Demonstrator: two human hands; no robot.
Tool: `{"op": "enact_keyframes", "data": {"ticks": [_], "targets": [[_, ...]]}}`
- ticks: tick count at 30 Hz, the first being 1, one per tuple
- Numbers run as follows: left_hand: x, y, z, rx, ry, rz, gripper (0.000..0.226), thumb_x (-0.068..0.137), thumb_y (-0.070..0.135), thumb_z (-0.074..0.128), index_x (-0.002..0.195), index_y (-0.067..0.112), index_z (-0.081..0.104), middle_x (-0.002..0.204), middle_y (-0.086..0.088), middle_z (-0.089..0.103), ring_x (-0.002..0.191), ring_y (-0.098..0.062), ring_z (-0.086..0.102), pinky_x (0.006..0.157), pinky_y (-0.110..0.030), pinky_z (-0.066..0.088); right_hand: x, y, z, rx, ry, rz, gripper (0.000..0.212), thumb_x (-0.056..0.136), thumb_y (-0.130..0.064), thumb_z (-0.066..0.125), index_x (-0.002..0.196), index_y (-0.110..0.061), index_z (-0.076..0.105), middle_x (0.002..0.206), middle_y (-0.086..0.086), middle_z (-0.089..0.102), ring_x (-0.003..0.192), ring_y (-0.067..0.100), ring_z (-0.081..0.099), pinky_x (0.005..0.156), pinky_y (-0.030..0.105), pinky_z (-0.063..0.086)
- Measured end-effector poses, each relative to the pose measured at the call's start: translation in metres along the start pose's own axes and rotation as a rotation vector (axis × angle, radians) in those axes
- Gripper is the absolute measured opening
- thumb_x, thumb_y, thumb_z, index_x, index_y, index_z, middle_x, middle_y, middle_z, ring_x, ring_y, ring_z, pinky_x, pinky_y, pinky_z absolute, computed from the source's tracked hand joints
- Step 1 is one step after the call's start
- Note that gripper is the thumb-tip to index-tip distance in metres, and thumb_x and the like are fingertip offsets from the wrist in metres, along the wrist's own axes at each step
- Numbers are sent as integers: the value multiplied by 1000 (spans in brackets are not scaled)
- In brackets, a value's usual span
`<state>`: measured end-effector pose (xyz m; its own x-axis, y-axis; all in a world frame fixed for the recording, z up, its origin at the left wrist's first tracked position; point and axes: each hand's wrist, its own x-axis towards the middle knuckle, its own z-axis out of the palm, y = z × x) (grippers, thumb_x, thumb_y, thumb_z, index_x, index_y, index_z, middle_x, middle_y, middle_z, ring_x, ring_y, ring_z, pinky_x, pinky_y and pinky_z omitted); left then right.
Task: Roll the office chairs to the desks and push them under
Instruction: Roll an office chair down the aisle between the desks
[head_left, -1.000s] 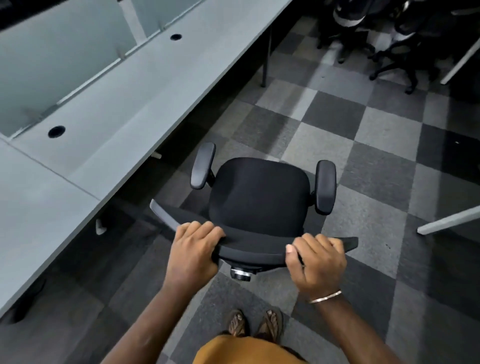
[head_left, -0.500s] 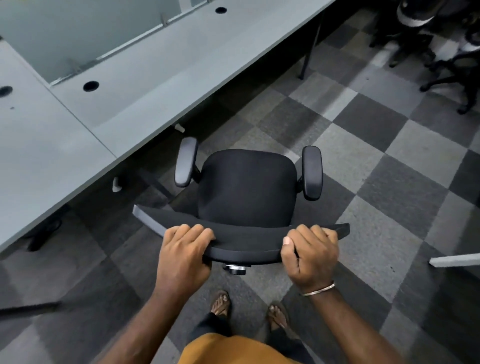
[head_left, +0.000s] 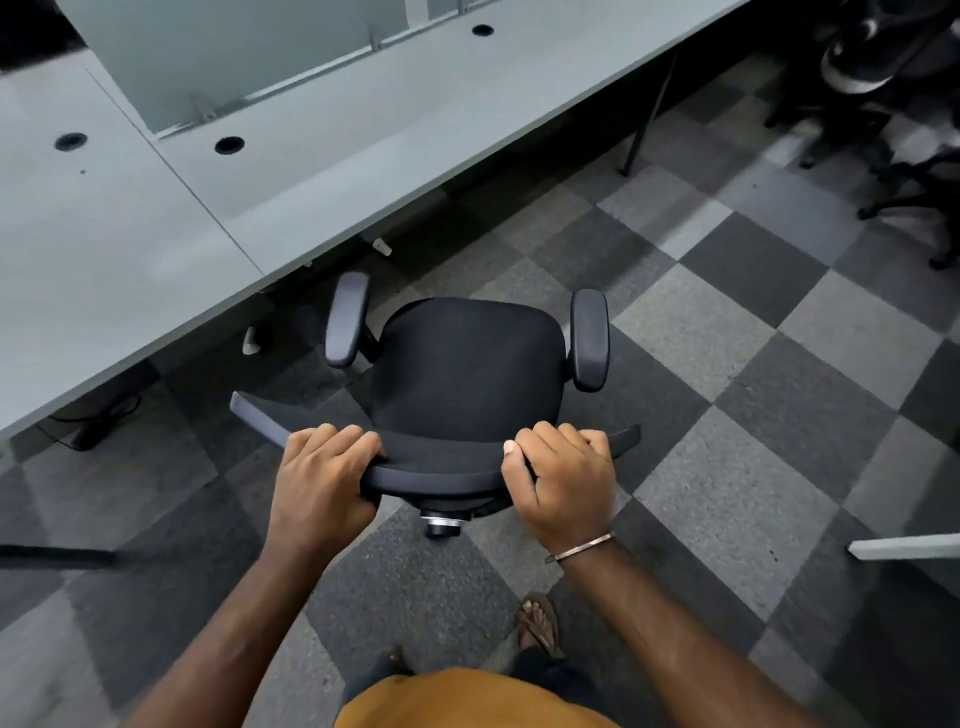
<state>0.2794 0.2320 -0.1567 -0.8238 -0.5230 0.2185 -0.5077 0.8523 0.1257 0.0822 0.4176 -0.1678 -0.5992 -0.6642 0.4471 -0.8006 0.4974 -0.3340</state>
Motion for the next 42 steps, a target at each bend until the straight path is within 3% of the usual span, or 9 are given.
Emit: {"op": "enact_keyframes", "data": {"ticks": [13,19,30,35,42], "targets": [[-124,-138,-52,-38,-25,30,28,66,10,75,85,22,59,80,8,54,76,-23,52,80,-35,38,-90,-171,29,-34,72,-69,35,101,-31,49,67,-23,47,66,-2,42,62,23,43,65,41,33],[-192,-192,-80,-19,-59,-67,34,61,10,79,86,22,58,82,8,53,77,-23,51,80,-36,39,-124,-244,39,3,6,-183,33,101,-33,49,71,-22,52,70,-3,44,64,24,44,65,42,35],[-280,-213,-99,60,-23,-357,35,60,12,80,85,23,59,83,10,50,76,-21,48,76,-35,34,-120,-295,58,191,-87,-425,30,101,-34,46,74,-24,53,74,-4,45,69,23,46,71,41,38],[-301,-216,-101,104,17,-449,28,64,21,74,87,23,59,83,11,48,76,-20,48,75,-37,35,-110,-309,69,312,-196,-454,34,106,-38,42,78,-27,59,79,-9,52,79,19,53,84,40,41],[-289,-230,-103,199,28,-558,26,66,24,76,84,24,57,82,7,50,77,-25,51,75,-41,36,-71,-318,96,416,-326,-605,37,101,-61,50,107,-30,69,116,-18,65,124,11,56,108,41,35]]}}
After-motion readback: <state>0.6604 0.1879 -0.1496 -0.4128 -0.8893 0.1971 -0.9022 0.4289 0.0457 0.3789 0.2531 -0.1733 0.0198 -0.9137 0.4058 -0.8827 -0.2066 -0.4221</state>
